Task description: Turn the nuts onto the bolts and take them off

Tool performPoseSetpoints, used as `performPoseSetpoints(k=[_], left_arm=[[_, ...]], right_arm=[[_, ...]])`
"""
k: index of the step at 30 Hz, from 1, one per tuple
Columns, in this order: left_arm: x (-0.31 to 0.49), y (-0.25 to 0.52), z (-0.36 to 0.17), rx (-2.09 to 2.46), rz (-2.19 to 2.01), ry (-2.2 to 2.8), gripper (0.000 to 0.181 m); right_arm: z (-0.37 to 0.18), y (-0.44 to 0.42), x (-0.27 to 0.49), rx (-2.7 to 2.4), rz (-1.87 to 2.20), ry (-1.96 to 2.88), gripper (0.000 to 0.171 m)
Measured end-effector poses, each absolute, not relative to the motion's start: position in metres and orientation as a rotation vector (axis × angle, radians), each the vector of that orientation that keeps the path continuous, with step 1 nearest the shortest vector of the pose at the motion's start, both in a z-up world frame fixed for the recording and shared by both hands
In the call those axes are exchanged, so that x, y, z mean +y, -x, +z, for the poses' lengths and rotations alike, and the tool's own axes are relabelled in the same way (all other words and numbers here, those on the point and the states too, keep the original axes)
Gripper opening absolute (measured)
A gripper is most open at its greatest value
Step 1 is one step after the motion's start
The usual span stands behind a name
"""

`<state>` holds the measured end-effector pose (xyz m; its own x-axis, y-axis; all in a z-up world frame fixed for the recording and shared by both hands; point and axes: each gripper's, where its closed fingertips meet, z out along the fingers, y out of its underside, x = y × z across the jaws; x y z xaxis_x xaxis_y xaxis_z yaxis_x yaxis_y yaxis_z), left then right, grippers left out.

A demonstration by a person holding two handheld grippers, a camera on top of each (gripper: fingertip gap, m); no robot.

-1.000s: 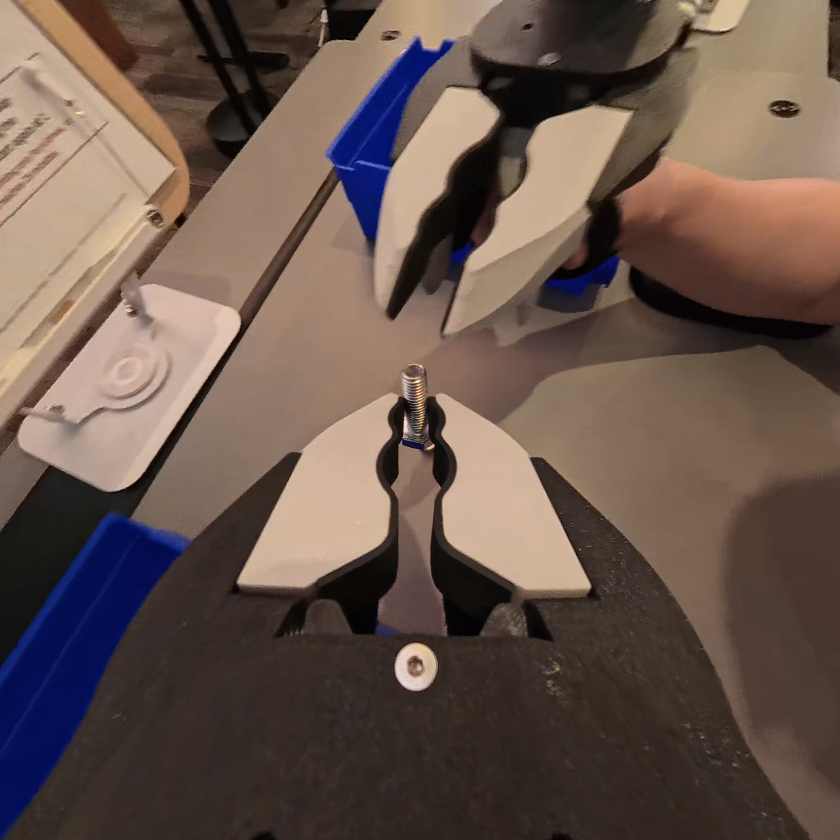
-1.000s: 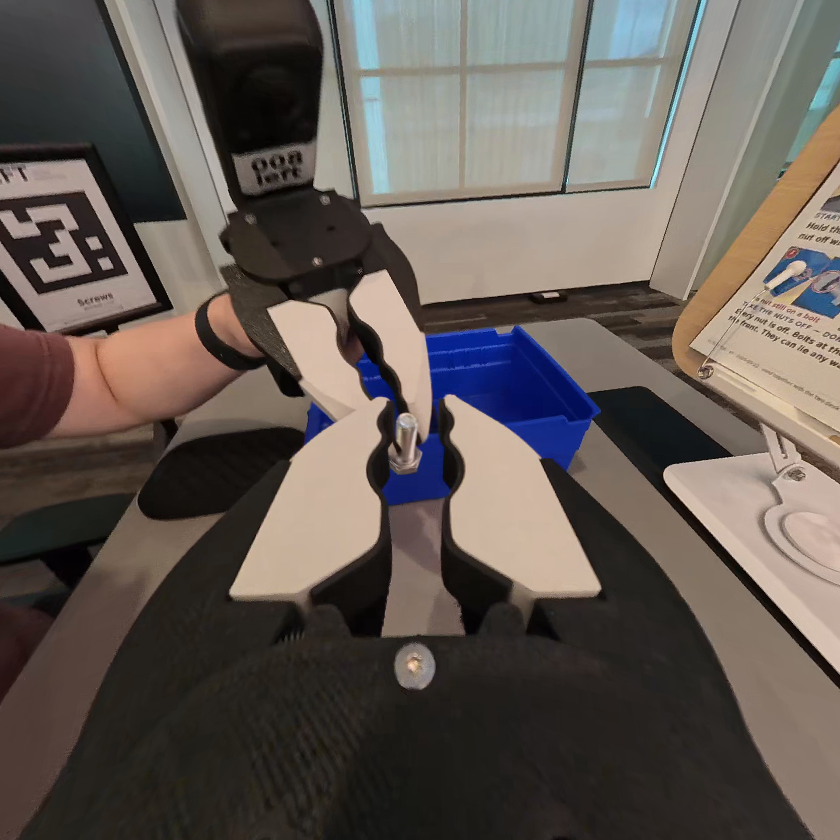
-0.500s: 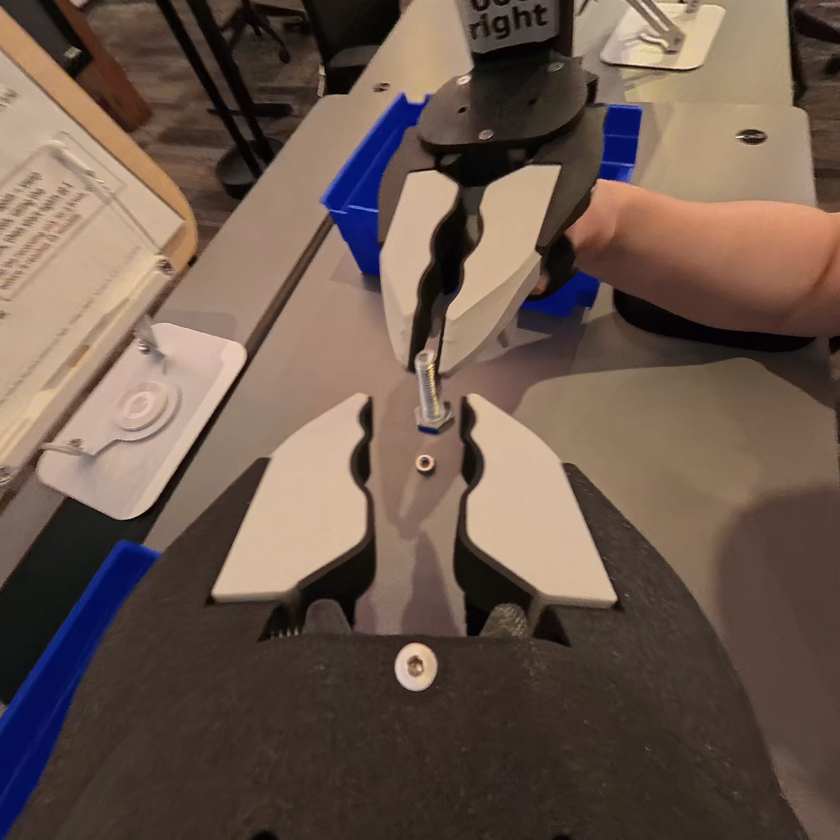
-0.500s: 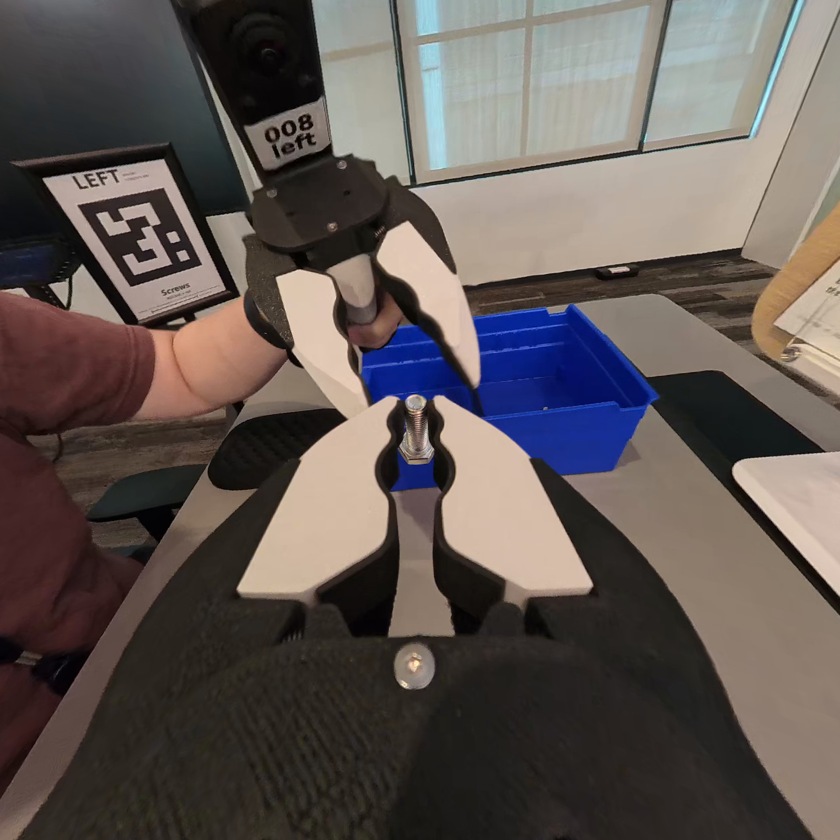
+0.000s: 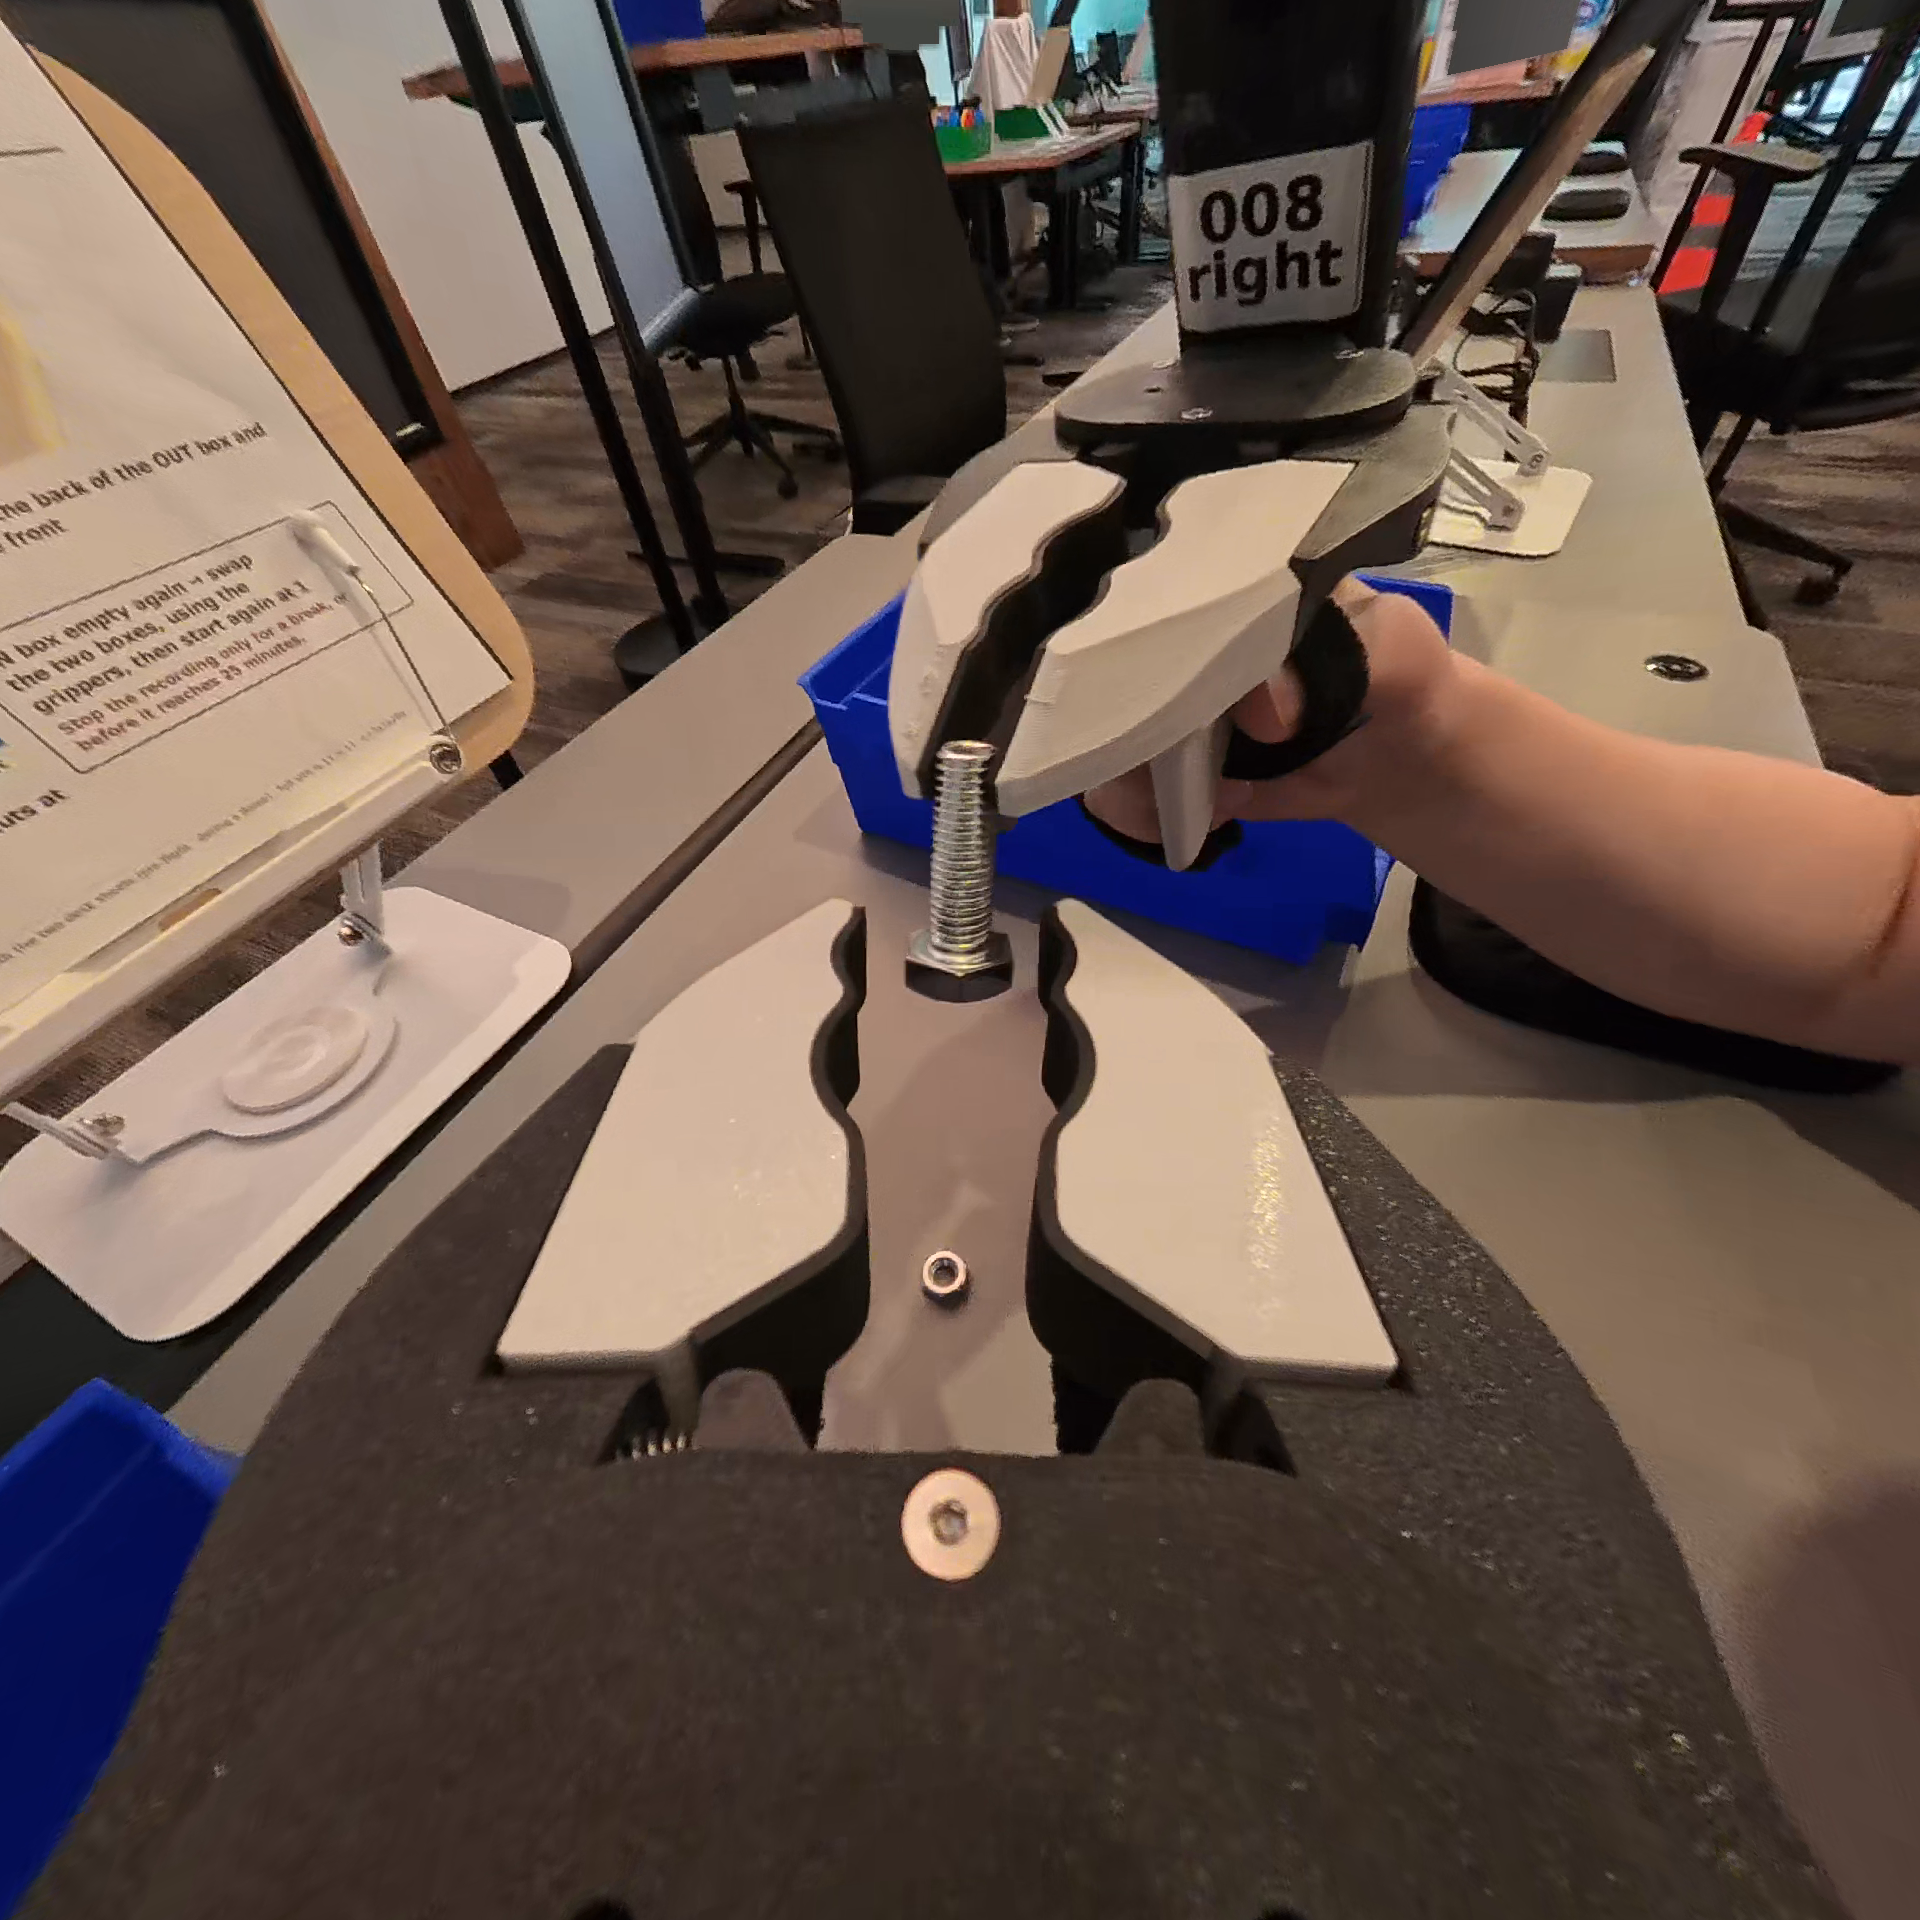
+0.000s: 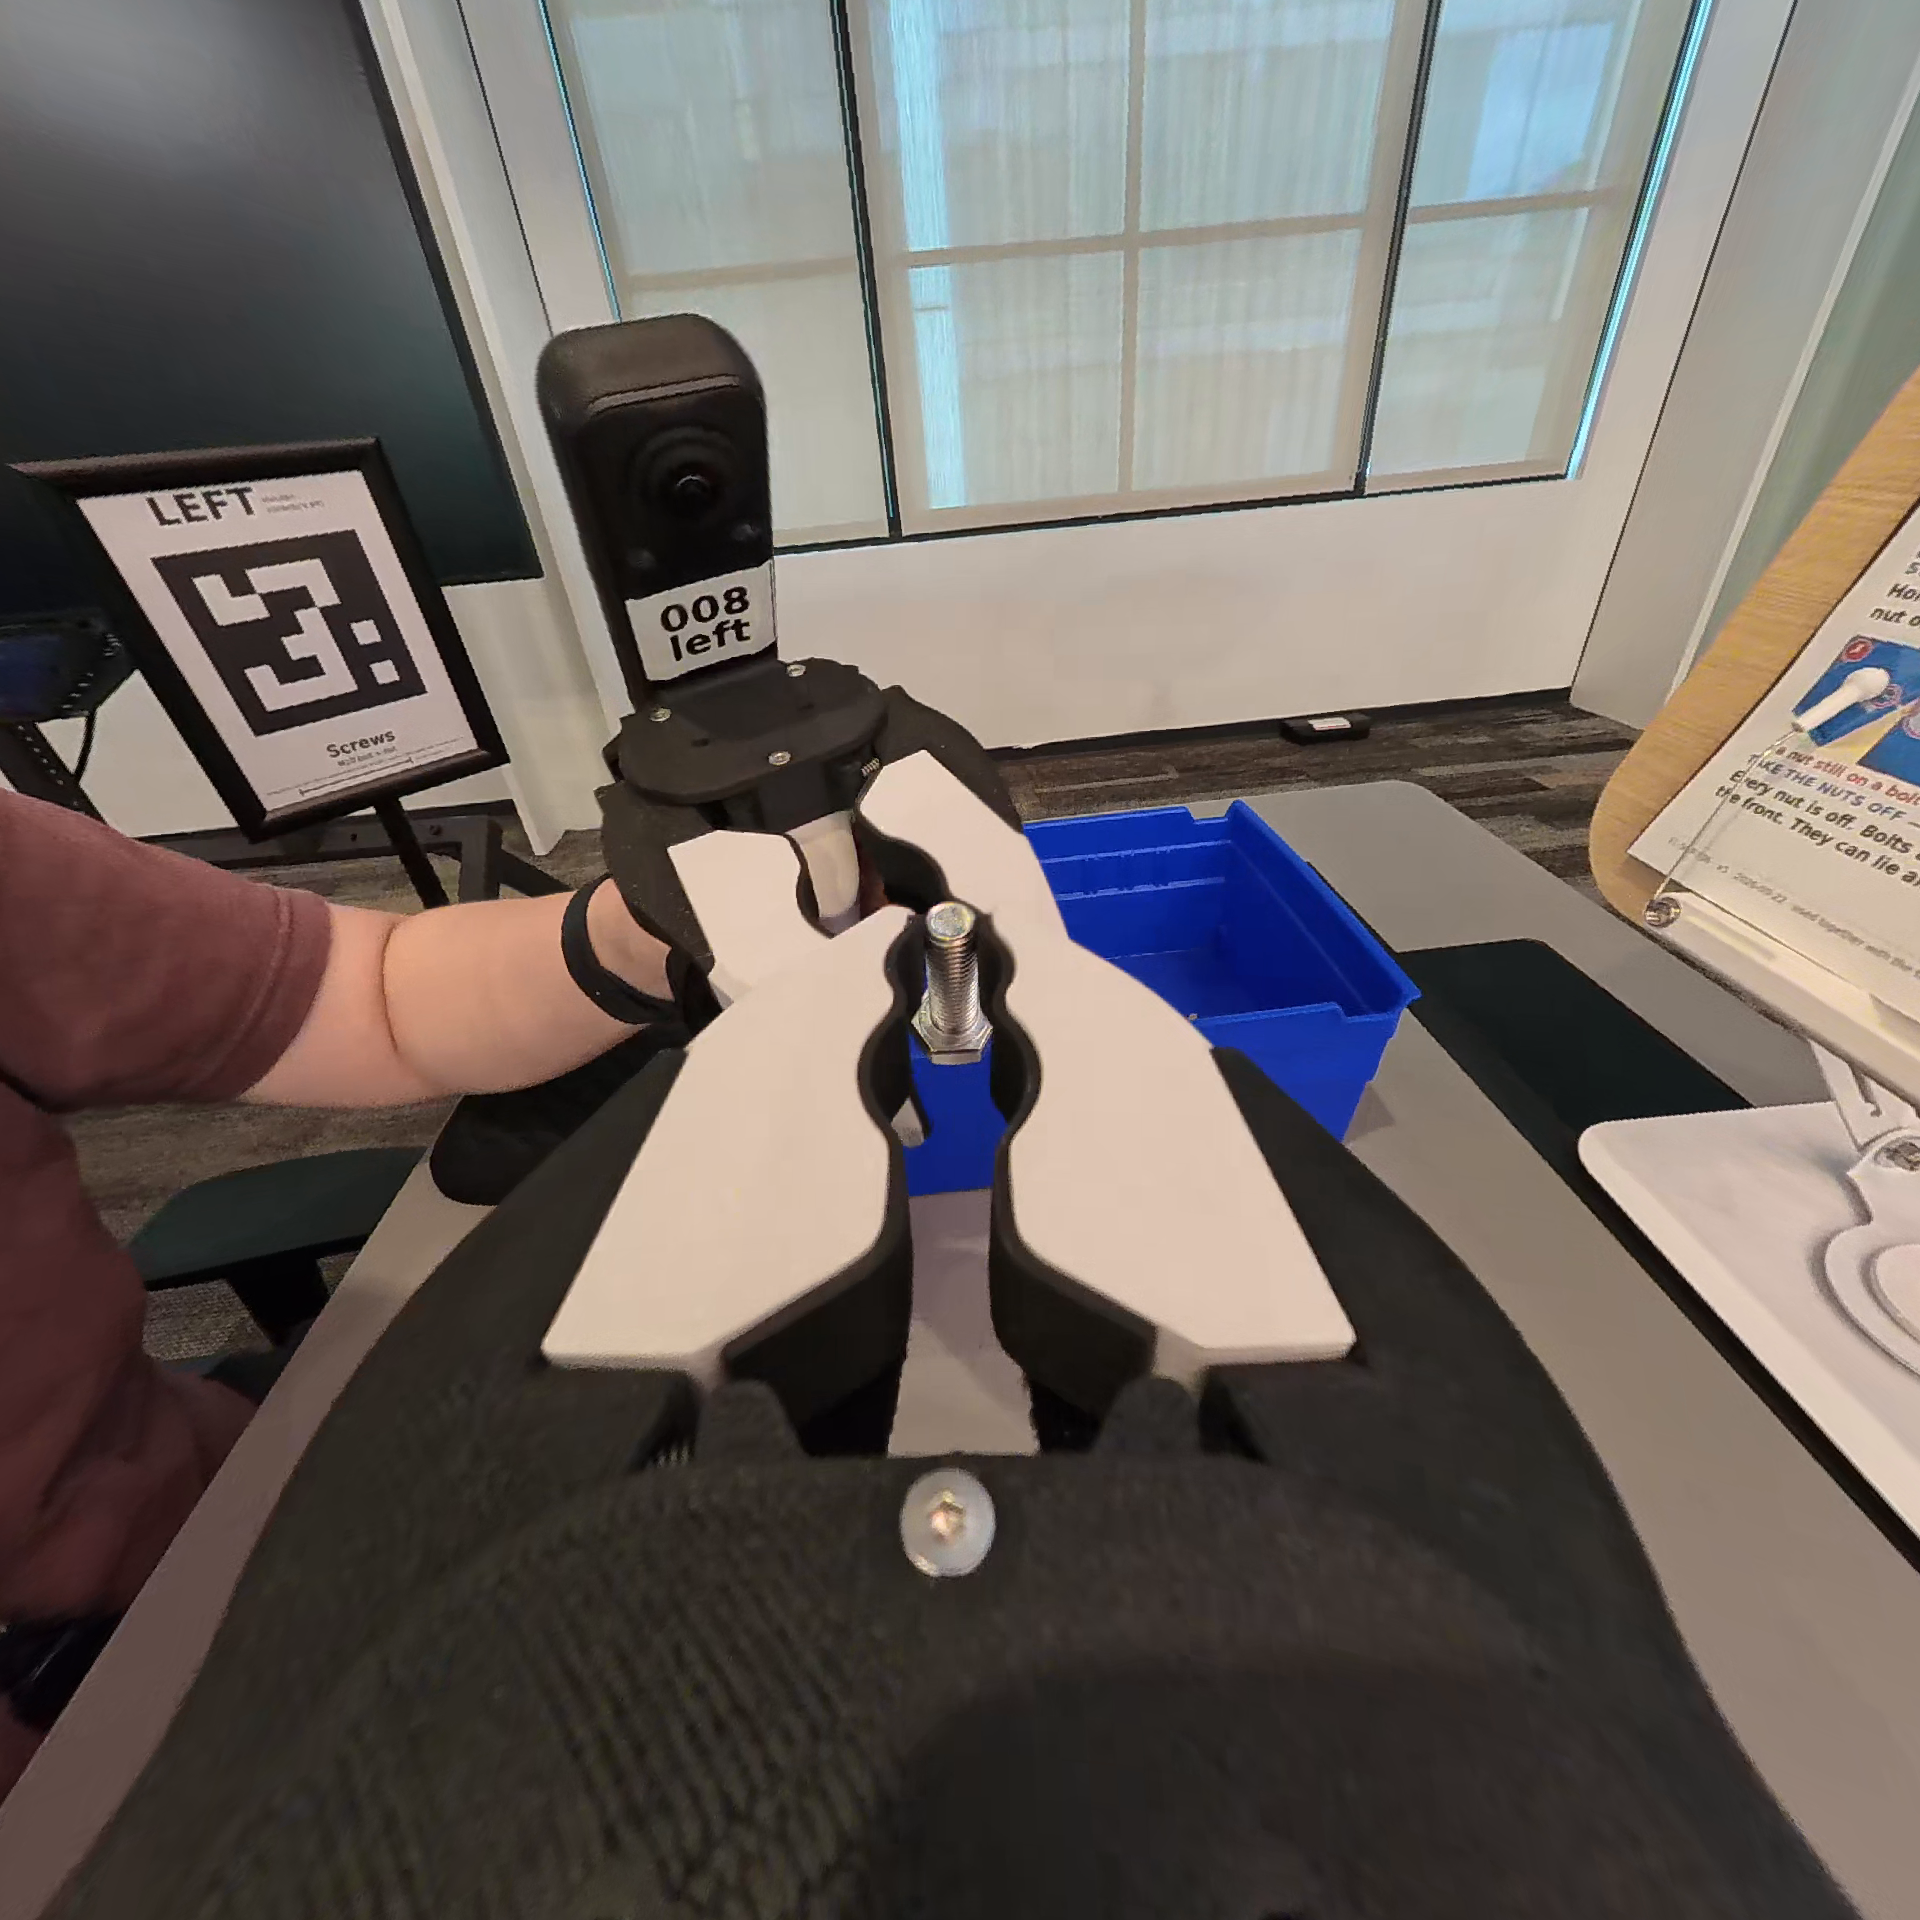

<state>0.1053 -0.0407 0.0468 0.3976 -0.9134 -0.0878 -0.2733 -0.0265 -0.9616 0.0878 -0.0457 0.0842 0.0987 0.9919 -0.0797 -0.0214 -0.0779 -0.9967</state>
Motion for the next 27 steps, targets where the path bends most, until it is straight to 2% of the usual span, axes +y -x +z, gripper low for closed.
performPoseSetpoints(k=[11,15,22,23,25,27], left_arm=[[-0.037,-0.110,0.036,1.125,-0.680,1.577,0.026],[-0.037,-0.110,0.035,1.134,-0.669,1.568,0.016],[-0.036,-0.112,0.034,1.136,-0.682,1.574,0.015],[-0.036,-0.112,0.035,1.131,-0.682,1.574,0.015],[-0.034,-0.110,0.037,1.120,-0.671,1.571,0.015],[-0.032,-0.107,0.042,1.108,-0.660,1.560,0.015]], right_arm=[[0.082,-0.083,-0.048,-1.105,1.174,1.303,0.010],[0.082,-0.082,-0.048,-1.100,1.187,1.303,0.010],[0.082,-0.082,-0.047,-1.100,1.183,1.303,0.010],[0.084,-0.083,-0.046,-1.094,1.172,1.299,0.013],[0.090,-0.086,-0.043,-1.064,1.129,1.277,0.037],[0.094,-0.091,-0.043,-1.075,1.096,1.286,0.039]])
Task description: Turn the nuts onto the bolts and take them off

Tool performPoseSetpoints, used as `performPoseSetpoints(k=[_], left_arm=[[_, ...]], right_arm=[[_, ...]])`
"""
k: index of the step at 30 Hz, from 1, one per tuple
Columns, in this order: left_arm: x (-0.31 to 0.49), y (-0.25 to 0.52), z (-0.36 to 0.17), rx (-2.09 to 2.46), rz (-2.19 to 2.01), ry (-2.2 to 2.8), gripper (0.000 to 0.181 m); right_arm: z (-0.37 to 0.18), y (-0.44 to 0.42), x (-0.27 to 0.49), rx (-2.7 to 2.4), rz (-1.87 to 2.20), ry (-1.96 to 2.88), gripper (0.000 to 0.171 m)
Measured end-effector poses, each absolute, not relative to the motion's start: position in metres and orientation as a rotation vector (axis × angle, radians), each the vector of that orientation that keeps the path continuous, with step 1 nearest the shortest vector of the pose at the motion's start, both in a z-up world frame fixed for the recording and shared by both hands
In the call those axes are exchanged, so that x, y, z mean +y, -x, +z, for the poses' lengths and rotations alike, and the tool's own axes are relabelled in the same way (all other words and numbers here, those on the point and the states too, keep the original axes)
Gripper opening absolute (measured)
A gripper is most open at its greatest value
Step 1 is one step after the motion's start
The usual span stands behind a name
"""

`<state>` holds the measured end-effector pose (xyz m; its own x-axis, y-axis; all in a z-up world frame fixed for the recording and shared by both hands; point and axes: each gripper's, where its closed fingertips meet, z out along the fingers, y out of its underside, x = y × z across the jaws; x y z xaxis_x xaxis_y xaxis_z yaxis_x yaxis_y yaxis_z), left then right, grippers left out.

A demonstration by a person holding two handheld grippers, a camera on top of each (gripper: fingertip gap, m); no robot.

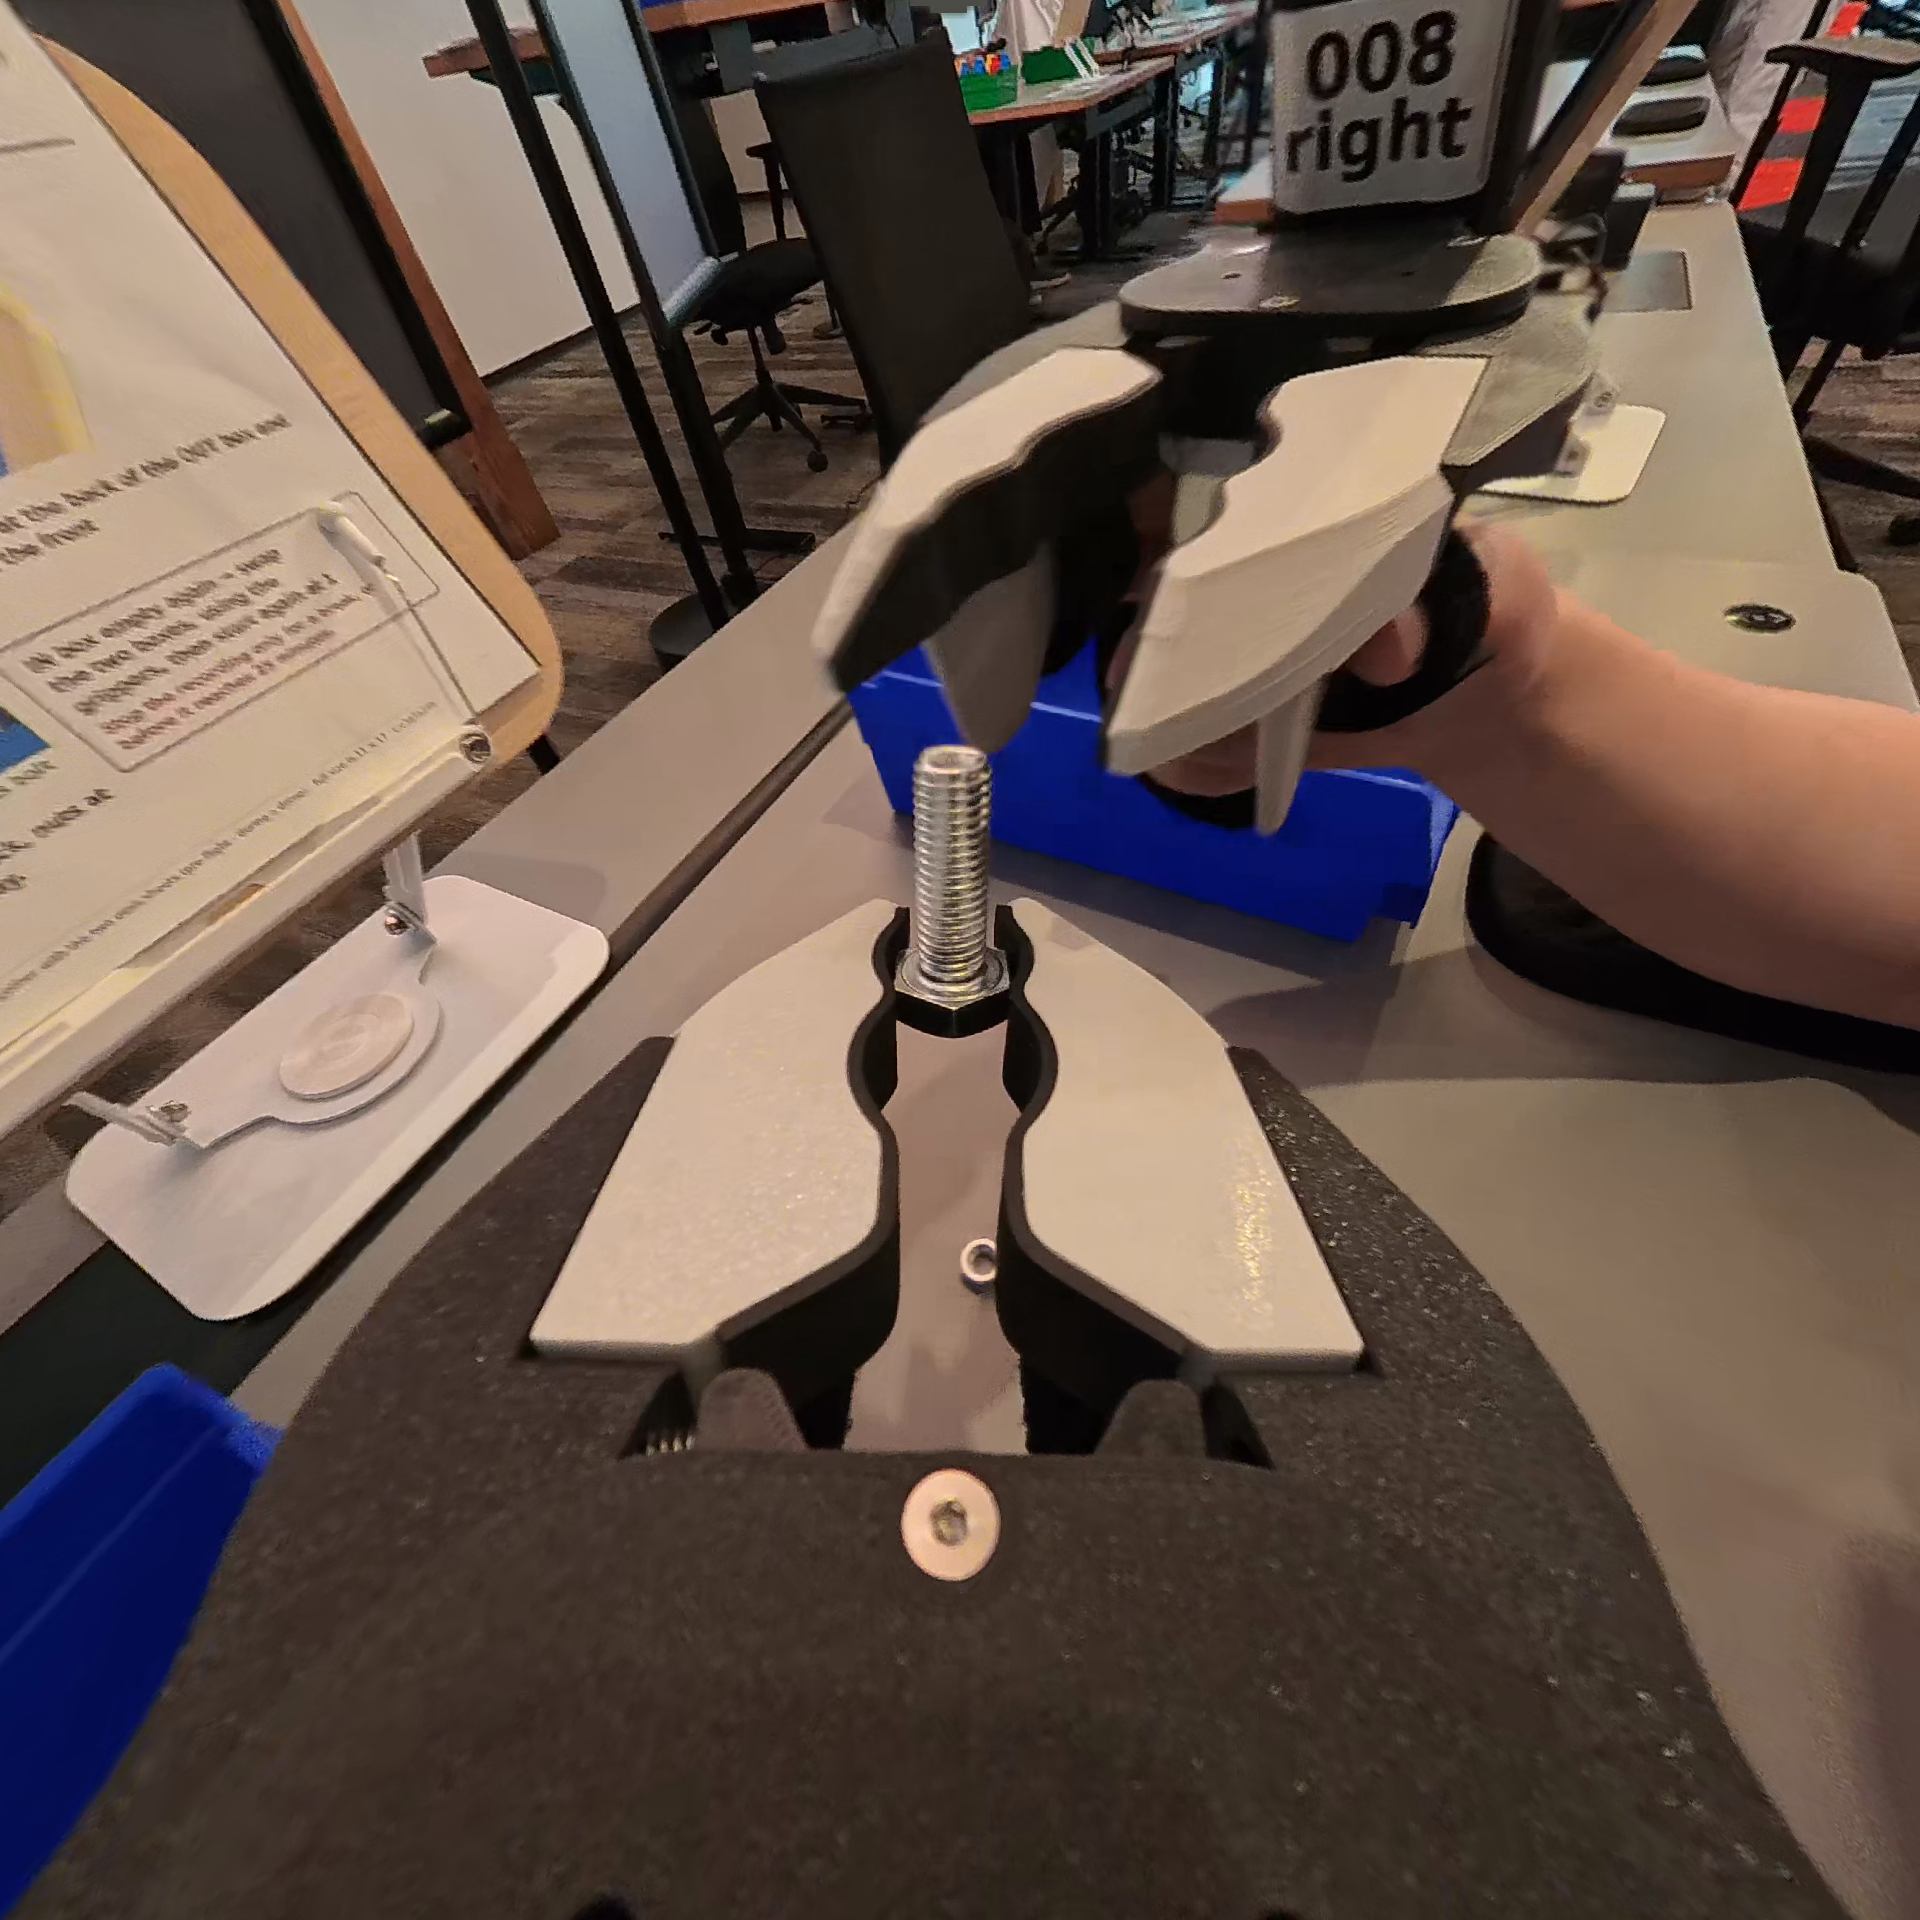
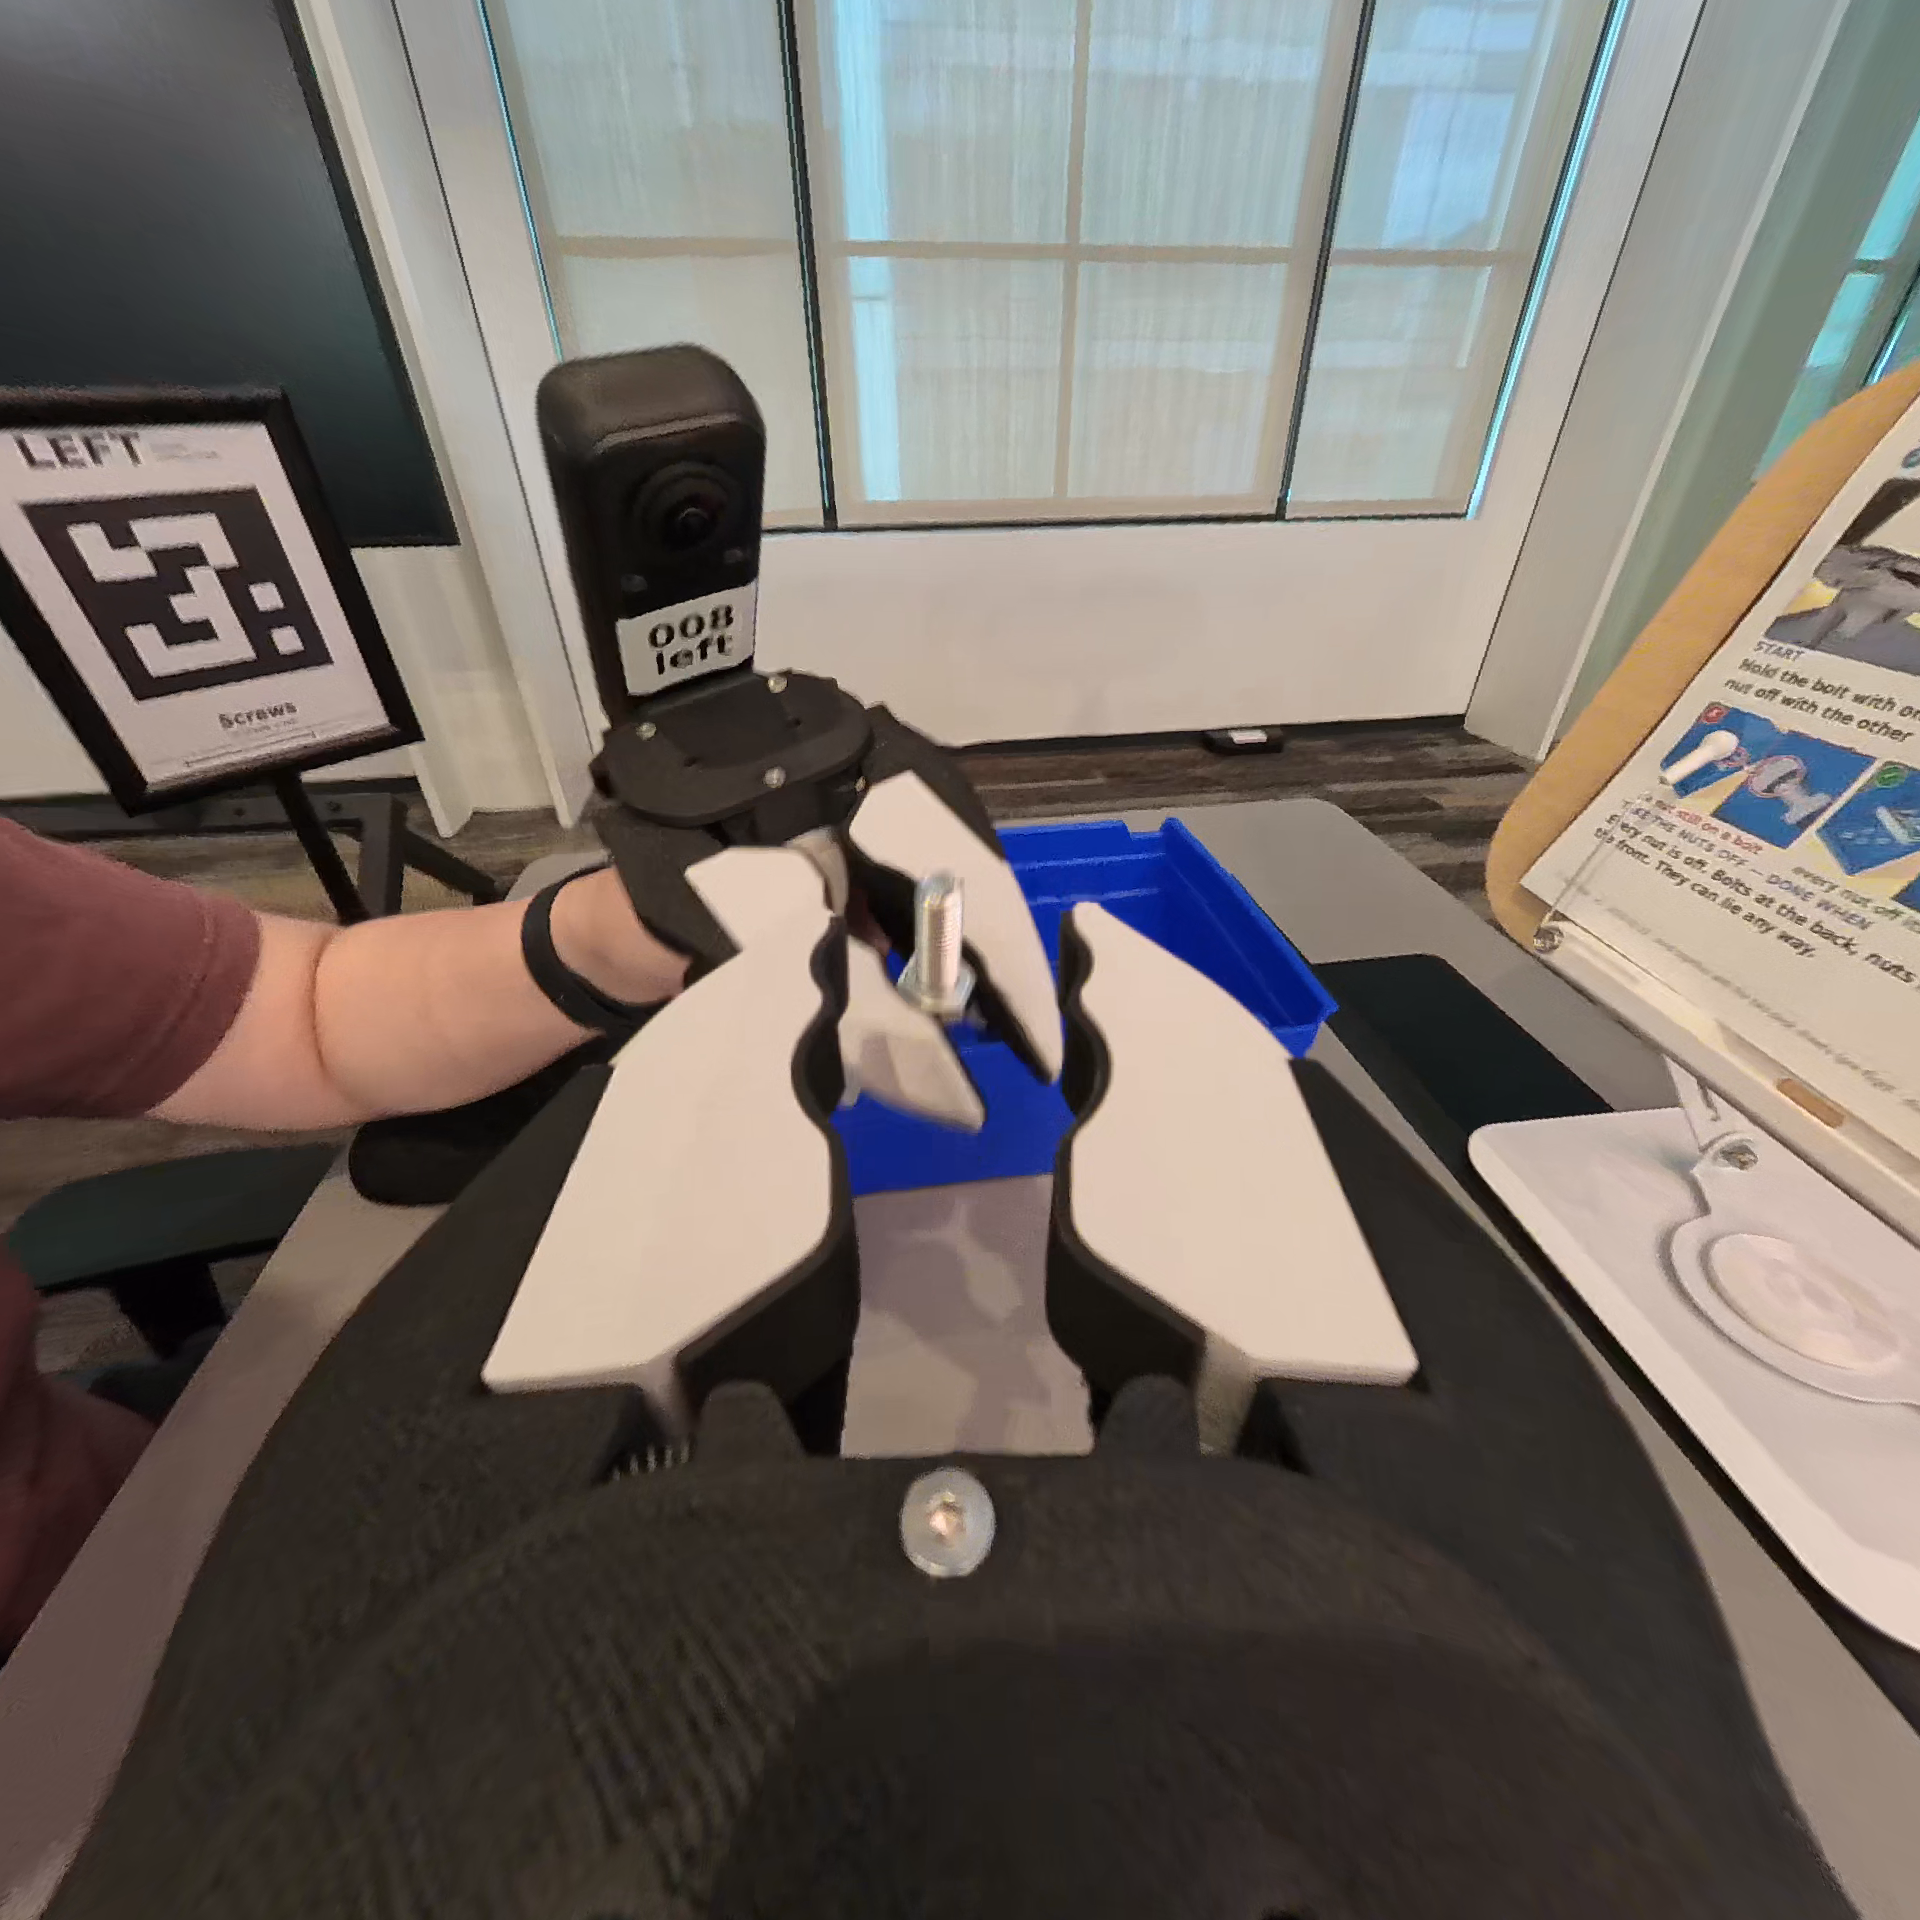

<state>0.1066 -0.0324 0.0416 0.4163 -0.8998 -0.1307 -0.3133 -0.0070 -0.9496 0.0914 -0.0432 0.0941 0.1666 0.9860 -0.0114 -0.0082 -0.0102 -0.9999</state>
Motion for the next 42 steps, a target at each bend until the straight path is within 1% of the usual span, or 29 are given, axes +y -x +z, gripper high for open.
performPoseSetpoints(k=[3,5,7,9,11,12,15,20,27,33,34,42], left_arm=[[-0.019,-0.086,0.058,1.041,-0.597,1.564,0.015],[-0.008,-0.066,0.078,0.996,-0.567,1.570,0.015],[0.005,-0.042,0.102,0.931,-0.493,1.558,0.015],[0.011,-0.021,0.119,0.877,-0.455,1.558,0.015],[0.012,-0.005,0.128,0.833,-0.453,1.546,0.015],[0.011,0.000,0.130,0.821,-0.459,1.537,0.015],[0.010,0.016,0.125,0.826,-0.457,1.548,0.015],[0.010,0.033,0.122,0.817,-0.500,1.551,0.015],[0.004,0.036,0.124,0.848,-0.568,1.545,0.014],[0.000,0.033,0.121,0.879,-0.594,1.545,0.014],[0.000,0.034,0.120,0.881,-0.593,1.547,0.014],[-0.002,0.029,0.118,0.909,-0.610,1.552,0.014]], right_arm=[[0.080,-0.105,-0.047,-1.213,1.016,1.413,0.036],[0.041,-0.114,-0.051,-1.415,0.864,1.563,0.035],[-0.005,-0.122,-0.044,-1.589,0.603,1.690,0.036],[-0.045,-0.121,-0.041,-1.714,0.462,1.814,0.032],[-0.075,-0.109,-0.047,-1.816,0.433,1.868,0.026],[-0.088,-0.104,-0.048,-1.859,0.404,1.870,0.026],[-0.112,-0.094,-0.040,-1.948,0.259,1.808,0.023],[-0.136,-0.094,-0.026,-2.083,0.097,1.764,0.023],[-0.143,-0.088,-0.020,-2.285,0.042,1.770,0.029],[-0.159,-0.091,-0.016,-2.393,-0.024,1.818,0.024],[-0.160,-0.092,-0.016,-2.400,-0.028,1.830,0.022],[-0.161,-0.094,-0.018,-2.384,-0.008,1.919,0.019]])
